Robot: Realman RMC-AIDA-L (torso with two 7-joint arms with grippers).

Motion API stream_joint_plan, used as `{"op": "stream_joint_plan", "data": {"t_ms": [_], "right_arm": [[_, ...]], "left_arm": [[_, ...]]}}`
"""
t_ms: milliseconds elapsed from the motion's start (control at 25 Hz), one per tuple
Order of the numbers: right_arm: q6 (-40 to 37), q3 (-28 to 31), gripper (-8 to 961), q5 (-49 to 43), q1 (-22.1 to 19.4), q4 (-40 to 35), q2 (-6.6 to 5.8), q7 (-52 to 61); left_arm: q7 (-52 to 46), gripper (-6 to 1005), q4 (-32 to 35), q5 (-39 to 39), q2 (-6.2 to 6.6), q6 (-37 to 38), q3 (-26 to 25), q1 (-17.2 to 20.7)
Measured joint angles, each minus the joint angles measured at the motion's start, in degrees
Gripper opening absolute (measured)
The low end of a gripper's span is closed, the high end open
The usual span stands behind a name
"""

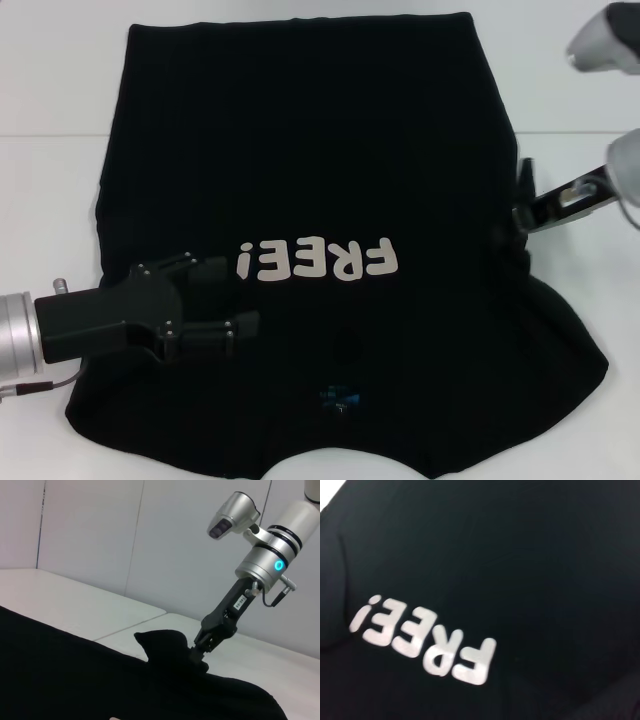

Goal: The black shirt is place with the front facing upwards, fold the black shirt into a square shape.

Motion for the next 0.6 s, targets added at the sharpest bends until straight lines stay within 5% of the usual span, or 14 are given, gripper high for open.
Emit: {"op": "stream_joint_plan", "data": {"t_ms": [280,360,600], "right_arm": [[-1.08,-0.50,100,6.33,0.46,1.04,1.15,-4.14],[-1.60,-0.17,111,12.51,-0.61,2.03,0.67,-7.33],[-1.02,2.73,374,24.17,-5.19,4.87,-1.39,-17.57]], "left_arm": [[0.00,920,-0.32,-0.13,-0.11,-0.39,-0.10,0.05],[0.00,920,-0.93,-0.34,0.02,-0.76,-0.15,0.03],[-5.67,919,-1.28,-0.97,0.61,-0.58,-1.46,-0.19]]}}
